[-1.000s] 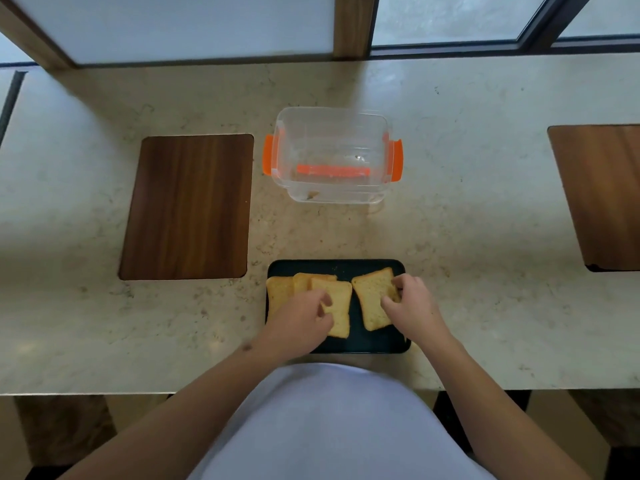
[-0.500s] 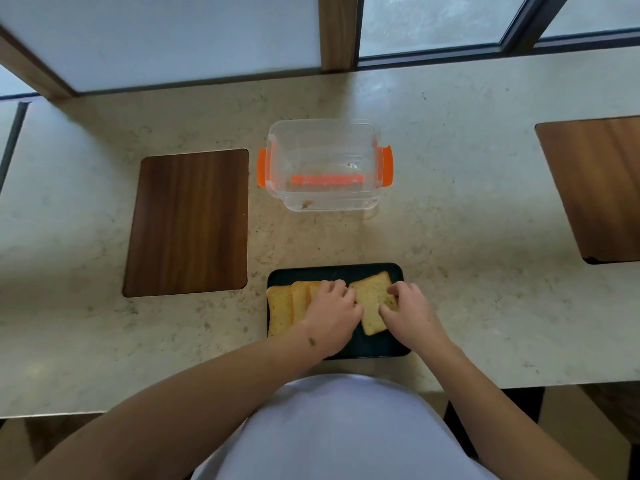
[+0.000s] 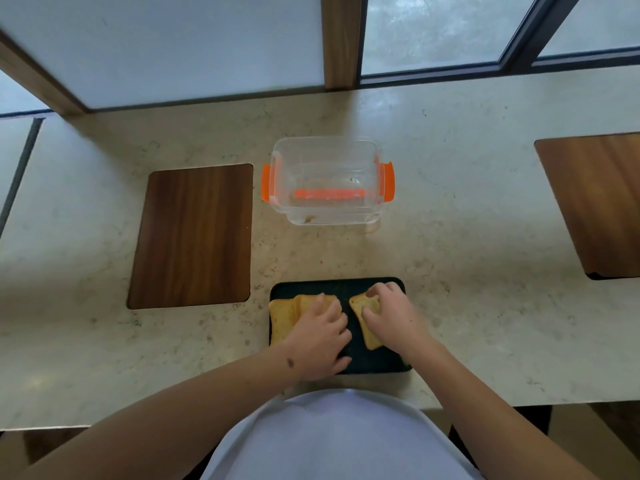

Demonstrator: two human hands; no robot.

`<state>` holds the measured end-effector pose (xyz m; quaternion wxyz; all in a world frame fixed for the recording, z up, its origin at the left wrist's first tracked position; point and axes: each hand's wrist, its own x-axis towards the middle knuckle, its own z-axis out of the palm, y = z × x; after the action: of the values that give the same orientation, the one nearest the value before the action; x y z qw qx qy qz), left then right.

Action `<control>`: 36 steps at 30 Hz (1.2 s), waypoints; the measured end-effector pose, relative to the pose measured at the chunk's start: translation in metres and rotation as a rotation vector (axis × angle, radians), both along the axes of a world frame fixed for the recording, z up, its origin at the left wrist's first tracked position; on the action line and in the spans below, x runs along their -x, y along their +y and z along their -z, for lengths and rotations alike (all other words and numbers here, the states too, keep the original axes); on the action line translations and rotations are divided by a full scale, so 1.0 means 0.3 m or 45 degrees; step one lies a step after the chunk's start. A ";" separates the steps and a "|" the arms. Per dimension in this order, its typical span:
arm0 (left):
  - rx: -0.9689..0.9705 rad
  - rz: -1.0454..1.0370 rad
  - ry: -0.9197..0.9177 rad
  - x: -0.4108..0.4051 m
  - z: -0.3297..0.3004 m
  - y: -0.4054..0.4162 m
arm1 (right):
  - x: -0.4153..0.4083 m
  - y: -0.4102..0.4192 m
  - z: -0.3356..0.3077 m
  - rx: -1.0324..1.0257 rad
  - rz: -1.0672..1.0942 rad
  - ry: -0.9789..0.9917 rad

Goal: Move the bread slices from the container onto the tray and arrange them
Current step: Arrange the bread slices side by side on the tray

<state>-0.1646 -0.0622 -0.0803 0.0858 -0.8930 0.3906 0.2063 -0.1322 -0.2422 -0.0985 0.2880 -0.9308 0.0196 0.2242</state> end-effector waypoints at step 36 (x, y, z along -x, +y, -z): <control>1.010 -2.272 0.779 0.128 -0.020 0.259 | 0.072 0.331 0.006 -0.524 0.273 0.644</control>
<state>-0.2031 0.0154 -0.0744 -0.5040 -0.7316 -0.3713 0.2699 -0.1537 -0.1430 -0.1003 0.4777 -0.7607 0.1426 0.4156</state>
